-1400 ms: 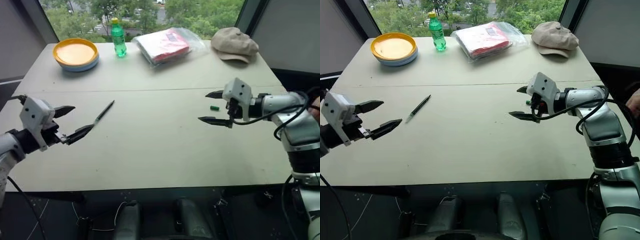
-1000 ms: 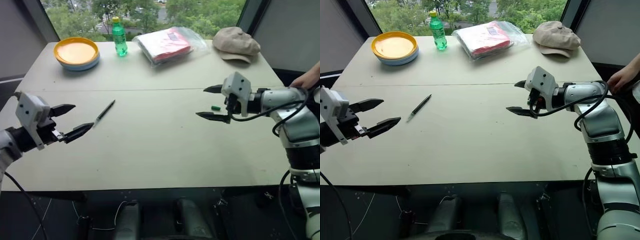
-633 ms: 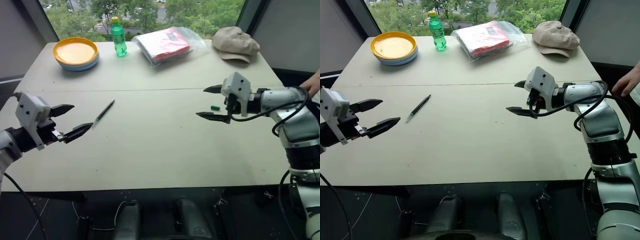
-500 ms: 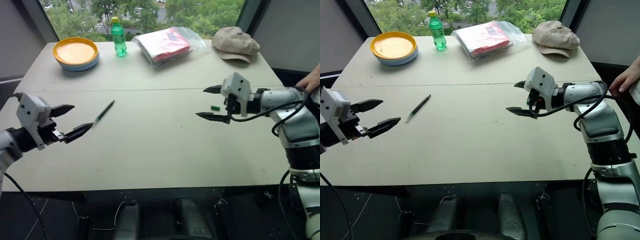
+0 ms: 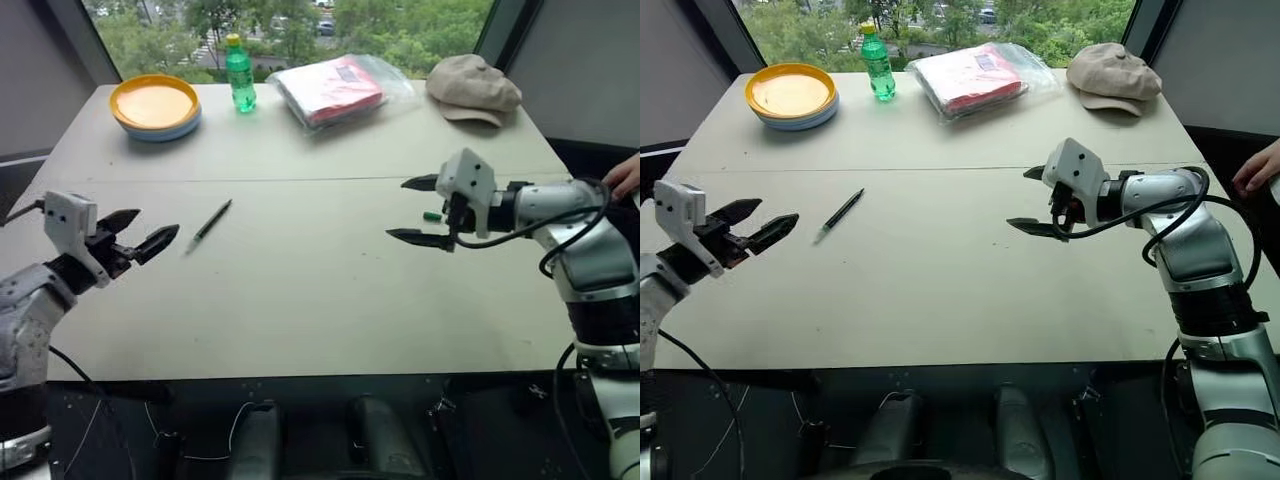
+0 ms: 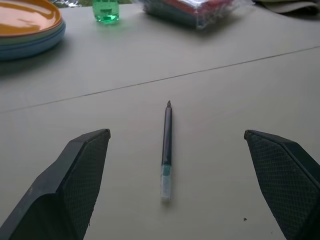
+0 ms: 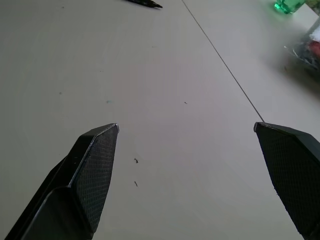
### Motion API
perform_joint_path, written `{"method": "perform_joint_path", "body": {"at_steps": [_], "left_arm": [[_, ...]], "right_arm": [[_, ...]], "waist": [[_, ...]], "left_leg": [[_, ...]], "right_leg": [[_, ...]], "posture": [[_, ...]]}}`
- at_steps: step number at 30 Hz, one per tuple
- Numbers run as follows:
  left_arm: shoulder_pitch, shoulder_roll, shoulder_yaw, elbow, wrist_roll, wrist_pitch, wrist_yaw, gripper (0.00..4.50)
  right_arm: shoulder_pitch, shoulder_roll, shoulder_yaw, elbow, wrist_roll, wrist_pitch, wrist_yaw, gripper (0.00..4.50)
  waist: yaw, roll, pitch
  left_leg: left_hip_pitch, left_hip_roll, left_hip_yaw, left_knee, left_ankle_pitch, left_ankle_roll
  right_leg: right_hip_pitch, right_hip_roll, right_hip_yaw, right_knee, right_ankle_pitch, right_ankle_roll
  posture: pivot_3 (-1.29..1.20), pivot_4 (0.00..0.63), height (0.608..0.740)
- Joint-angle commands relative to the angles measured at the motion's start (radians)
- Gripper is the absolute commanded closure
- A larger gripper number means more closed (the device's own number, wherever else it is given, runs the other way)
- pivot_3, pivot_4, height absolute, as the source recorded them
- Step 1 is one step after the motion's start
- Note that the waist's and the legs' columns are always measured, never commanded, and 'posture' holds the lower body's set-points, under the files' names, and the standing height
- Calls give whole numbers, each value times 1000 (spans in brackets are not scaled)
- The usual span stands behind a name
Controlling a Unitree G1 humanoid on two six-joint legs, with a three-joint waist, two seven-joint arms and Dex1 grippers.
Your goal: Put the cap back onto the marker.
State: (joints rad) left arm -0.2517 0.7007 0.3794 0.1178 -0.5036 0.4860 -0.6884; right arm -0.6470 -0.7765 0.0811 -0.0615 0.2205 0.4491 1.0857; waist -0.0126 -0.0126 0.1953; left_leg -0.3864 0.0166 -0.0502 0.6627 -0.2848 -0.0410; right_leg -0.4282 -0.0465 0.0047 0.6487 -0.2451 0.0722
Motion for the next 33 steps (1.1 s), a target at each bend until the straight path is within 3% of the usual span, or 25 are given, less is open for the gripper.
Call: {"method": "perform_joint_path", "body": {"at_steps": [1, 12, 26, 33], "left_arm": [[-72, 5, -63, 116, 107, -120, 7, 0], [-301, -73, -221, 387, 278, -324, 14, 0], [-457, -129, -263, 769, 366, -383, 5, 0], [-512, -136, -280, 871, 404, -442, -17, 0]], "right_arm": [[-3, 4, -2, -46, 12, -1, -3, 28], [41, 10, -16, -115, 27, 38, -32, 28], [68, -5, -45, -157, 34, 51, -91, 28], [88, -11, -59, -185, 37, 62, -114, 28]], "waist": [[0, 0, 0], [0, 0, 0], [3, 0, 0], [3, 0, -1]], "left_leg": [[0, 0, 0, 0, 0, 0], [-1, 0, -1, 1, 0, 0], [-2, 0, -2, 2, 0, 0], [-1, -1, -3, 3, 0, 0]], "right_leg": [[0, 0, 0, 0, 0, 0], [0, -1, -1, 0, 0, 1], [0, -1, -3, 2, 1, 1], [1, -1, -4, 3, 1, 1]], "posture": [[0, 150, 740], [0, 150, 740], [0, 150, 740], [0, 150, 740]]}}
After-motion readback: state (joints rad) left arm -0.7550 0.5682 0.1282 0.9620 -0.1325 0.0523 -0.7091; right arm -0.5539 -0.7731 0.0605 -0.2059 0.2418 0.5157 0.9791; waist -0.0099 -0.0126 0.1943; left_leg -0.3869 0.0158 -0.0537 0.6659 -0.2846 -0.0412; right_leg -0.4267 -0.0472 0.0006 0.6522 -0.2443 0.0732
